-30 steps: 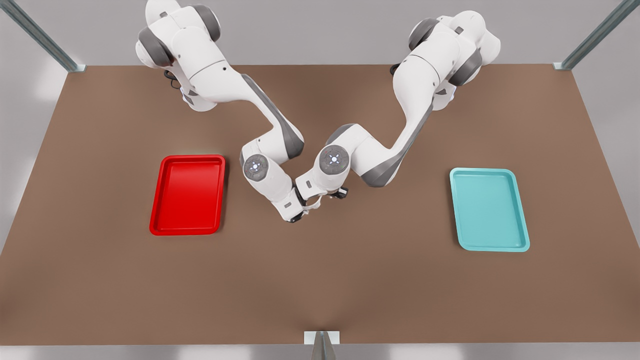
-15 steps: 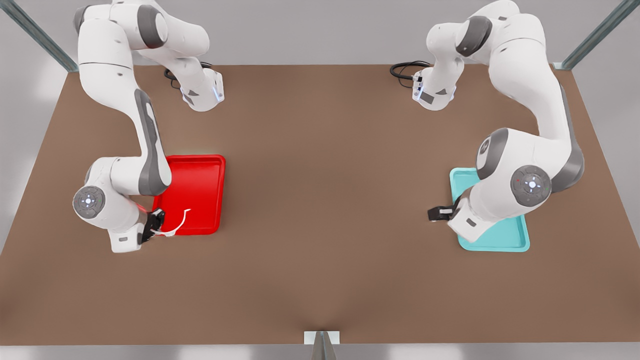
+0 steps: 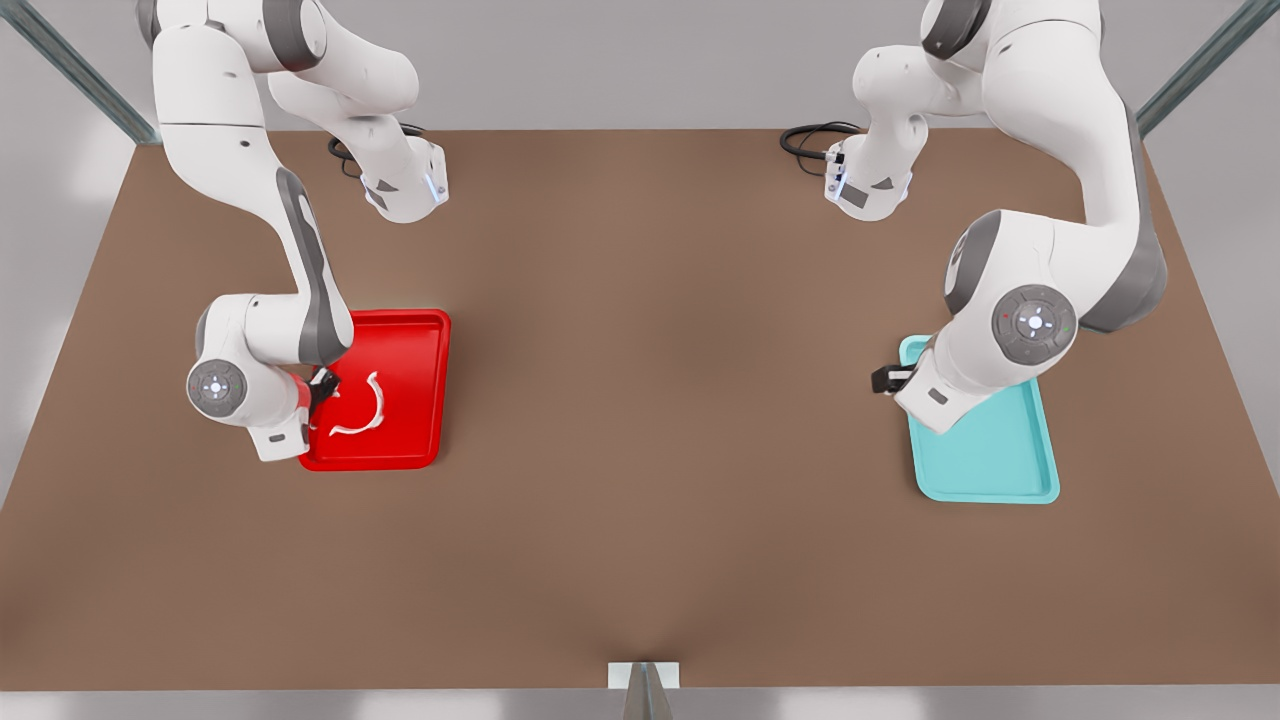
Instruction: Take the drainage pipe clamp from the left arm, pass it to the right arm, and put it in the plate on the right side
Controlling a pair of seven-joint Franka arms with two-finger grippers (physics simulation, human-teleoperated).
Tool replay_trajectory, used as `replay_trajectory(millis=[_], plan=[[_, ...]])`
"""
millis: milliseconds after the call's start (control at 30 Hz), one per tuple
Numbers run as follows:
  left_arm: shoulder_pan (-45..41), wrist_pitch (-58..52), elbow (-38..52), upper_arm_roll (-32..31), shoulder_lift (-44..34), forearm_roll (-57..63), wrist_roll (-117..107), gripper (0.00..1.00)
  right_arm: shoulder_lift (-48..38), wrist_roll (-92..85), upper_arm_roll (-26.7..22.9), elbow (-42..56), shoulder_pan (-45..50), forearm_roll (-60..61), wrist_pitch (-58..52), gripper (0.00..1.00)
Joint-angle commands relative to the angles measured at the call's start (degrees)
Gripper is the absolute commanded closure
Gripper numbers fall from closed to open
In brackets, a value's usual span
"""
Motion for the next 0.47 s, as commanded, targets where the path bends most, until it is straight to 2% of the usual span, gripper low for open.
replay_trajectory(millis=[0,67,200,233,267,300,367,433], plan=[[0.1,-0.5,0.1,0.0,-0.2,0.8,1.2,0.00,-0.4,-4.3,0.1,0.5,0.0,0.9,-0.6,0.00],[0.1,-1.2,0.0,0.1,-0.6,0.8,1.3,0.00,-0.4,-4.0,0.3,4.8,0.5,2.0,-3.8,0.00],[0.2,-1.2,0.1,0.1,-0.7,0.5,1.2,0.00,0.3,2.0,0.2,22.1,0.6,6.6,-21.9,0.00],[0.3,-1.2,0.1,0.1,-0.7,0.5,1.2,0.00,-0.6,15.3,0.0,25.9,0.7,7.3,-28.2,0.00],[0.5,-1.1,0.0,0.1,-0.7,0.4,1.2,0.00,-1.5,42.3,0.3,28.8,1.9,6.5,-33.2,0.00],[0.5,-1.2,0.0,0.1,-0.7,0.4,1.2,0.00,-0.8,56.2,0.3,32.7,3.2,6.9,-37.9,0.00],[0.6,-1.1,0.0,0.1,-0.7,0.3,1.2,0.00,-1.3,57.5,-0.4,35.8,3.2,6.7,-39.6,0.00],[0.6,-1.1,0.0,0.1,-0.7,0.3,1.2,0.00,-3.5,58.2,-0.5,34.5,2.9,6.6,-40.2,0.00]])
